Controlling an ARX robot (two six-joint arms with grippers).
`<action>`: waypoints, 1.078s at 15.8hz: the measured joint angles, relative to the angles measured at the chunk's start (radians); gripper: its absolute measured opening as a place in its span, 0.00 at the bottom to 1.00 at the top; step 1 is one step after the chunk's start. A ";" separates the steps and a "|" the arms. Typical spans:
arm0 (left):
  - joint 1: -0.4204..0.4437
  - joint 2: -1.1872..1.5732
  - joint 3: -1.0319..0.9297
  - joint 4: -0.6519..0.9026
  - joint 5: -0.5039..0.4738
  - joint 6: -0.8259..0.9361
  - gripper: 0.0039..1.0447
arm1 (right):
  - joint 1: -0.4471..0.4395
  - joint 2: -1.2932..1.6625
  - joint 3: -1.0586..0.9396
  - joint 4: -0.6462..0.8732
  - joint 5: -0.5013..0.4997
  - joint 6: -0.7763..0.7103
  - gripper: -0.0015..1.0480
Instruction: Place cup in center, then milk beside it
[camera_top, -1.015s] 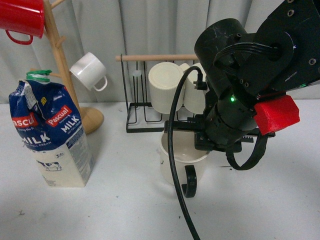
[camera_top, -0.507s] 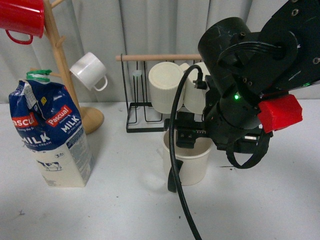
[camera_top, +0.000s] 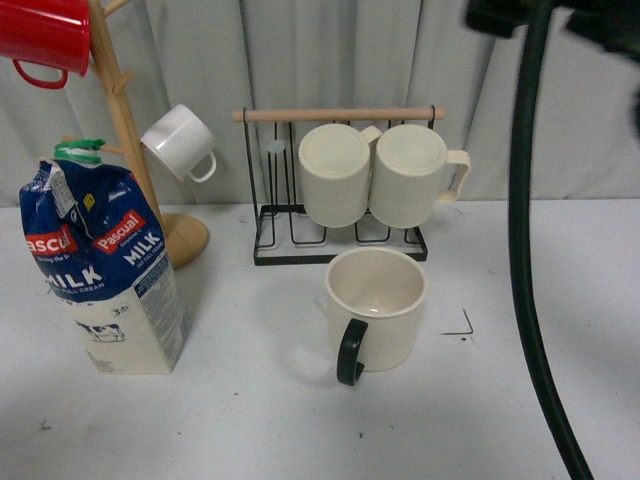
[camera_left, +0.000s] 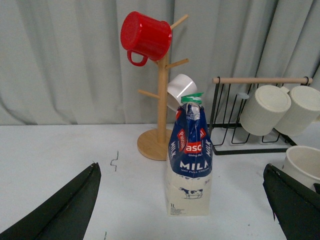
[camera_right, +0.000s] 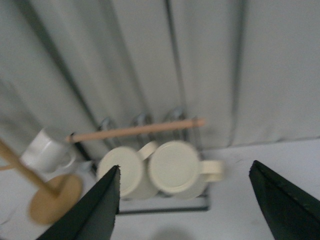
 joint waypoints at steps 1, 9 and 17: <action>0.000 0.000 0.000 0.000 0.000 0.000 0.94 | -0.001 -0.138 -0.152 0.108 0.104 -0.093 0.65; 0.000 0.000 0.000 0.000 0.000 0.000 0.94 | -0.069 -1.049 -0.711 -0.206 0.108 -0.225 0.02; 0.000 0.000 0.000 0.000 0.000 0.000 0.94 | -0.351 -1.263 -0.816 -0.294 -0.154 -0.228 0.02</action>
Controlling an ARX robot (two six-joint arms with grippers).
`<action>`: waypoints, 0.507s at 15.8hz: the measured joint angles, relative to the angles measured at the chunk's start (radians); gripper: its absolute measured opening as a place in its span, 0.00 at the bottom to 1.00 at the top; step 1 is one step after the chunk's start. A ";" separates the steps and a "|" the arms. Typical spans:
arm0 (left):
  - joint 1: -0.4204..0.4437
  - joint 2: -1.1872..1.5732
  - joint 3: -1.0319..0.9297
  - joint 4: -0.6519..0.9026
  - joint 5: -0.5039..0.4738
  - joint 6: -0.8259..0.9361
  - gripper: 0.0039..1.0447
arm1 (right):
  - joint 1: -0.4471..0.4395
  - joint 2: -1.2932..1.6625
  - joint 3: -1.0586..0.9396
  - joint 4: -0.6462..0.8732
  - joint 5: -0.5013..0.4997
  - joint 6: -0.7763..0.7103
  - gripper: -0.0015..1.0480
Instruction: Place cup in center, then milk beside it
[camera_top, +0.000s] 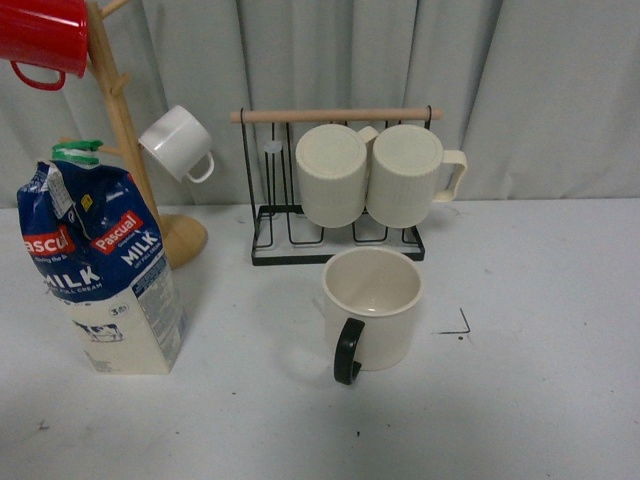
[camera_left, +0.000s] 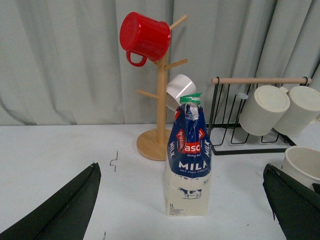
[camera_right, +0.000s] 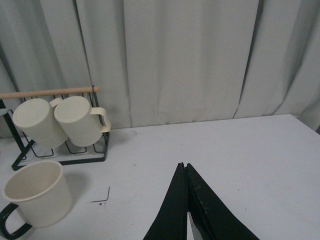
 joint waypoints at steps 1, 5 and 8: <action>0.000 0.000 0.000 0.000 0.000 0.000 0.94 | 0.000 -0.019 -0.008 -0.013 -0.009 0.000 0.02; 0.000 0.000 0.000 0.000 0.000 0.000 0.94 | 0.005 -0.100 -0.050 -0.050 -0.019 0.000 0.02; 0.000 0.000 0.000 0.000 0.000 0.000 0.94 | 0.005 -0.209 -0.049 -0.202 -0.021 0.000 0.02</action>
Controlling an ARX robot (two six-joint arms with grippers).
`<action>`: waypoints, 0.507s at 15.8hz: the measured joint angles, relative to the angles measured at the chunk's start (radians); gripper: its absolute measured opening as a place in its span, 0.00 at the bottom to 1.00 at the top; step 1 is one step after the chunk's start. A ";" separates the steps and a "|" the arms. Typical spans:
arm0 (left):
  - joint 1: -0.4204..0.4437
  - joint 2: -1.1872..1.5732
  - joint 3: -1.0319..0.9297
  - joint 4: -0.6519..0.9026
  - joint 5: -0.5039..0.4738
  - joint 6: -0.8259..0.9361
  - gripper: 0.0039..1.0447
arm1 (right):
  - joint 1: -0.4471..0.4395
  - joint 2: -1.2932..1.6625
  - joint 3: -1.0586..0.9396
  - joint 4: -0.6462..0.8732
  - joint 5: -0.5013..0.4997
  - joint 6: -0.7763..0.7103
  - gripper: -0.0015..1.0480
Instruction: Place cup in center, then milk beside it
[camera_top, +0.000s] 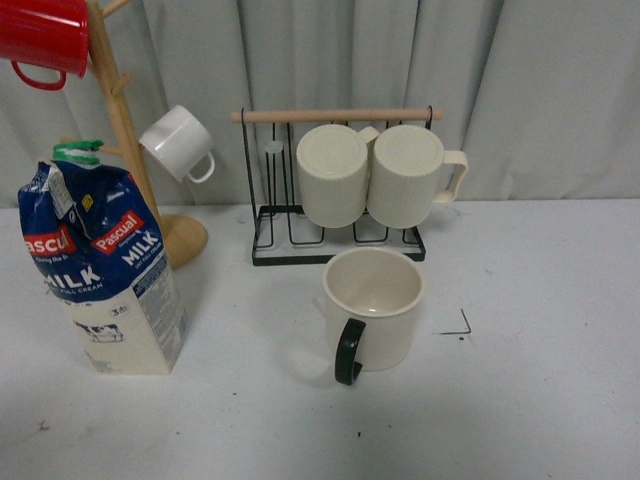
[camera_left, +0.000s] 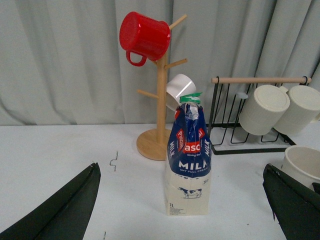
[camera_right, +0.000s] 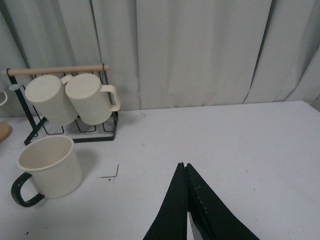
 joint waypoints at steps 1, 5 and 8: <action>0.000 0.000 0.000 0.000 -0.001 0.000 0.94 | 0.000 -0.055 0.000 -0.027 0.002 0.000 0.02; 0.000 0.000 0.000 0.000 0.000 0.000 0.94 | 0.000 -0.070 0.000 -0.024 0.002 0.000 0.17; -0.019 0.032 0.043 -0.147 -0.062 -0.039 0.94 | 0.000 -0.070 0.000 -0.024 0.002 0.000 0.88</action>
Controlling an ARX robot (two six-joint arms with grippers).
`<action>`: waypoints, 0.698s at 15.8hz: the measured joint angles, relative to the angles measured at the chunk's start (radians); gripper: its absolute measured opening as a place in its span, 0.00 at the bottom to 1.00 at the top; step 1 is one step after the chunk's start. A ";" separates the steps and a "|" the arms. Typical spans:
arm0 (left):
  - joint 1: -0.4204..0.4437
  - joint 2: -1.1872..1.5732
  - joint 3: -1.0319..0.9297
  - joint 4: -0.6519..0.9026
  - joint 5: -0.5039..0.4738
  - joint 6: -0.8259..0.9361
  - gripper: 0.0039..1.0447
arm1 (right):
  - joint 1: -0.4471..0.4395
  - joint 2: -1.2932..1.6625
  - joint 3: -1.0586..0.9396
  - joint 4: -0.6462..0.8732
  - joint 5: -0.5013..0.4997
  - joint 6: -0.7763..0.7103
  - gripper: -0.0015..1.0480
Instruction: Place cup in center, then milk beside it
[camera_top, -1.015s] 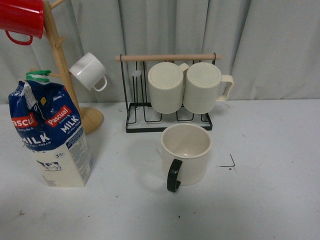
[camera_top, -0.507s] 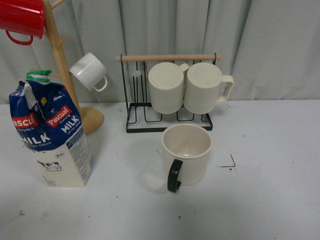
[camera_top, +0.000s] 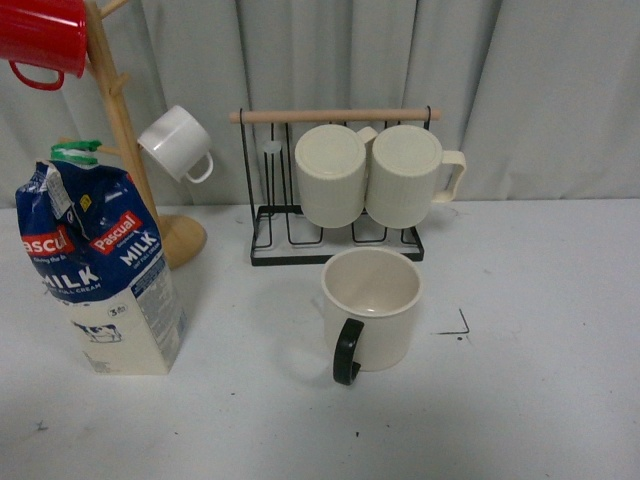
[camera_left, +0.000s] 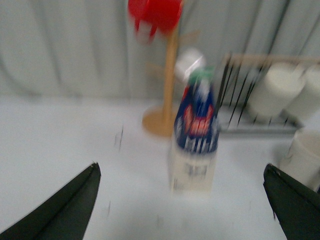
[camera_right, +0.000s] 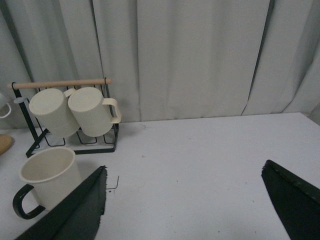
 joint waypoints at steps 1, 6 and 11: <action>-0.035 0.208 0.129 -0.217 -0.129 -0.098 0.94 | 0.000 0.000 0.000 0.000 0.000 0.000 0.96; -0.062 0.488 0.325 -0.105 -0.163 -0.206 0.94 | 0.000 0.000 0.000 0.000 0.000 0.000 0.94; -0.092 0.634 0.397 0.040 -0.146 -0.199 0.94 | 0.000 0.000 0.000 0.000 0.000 0.000 0.94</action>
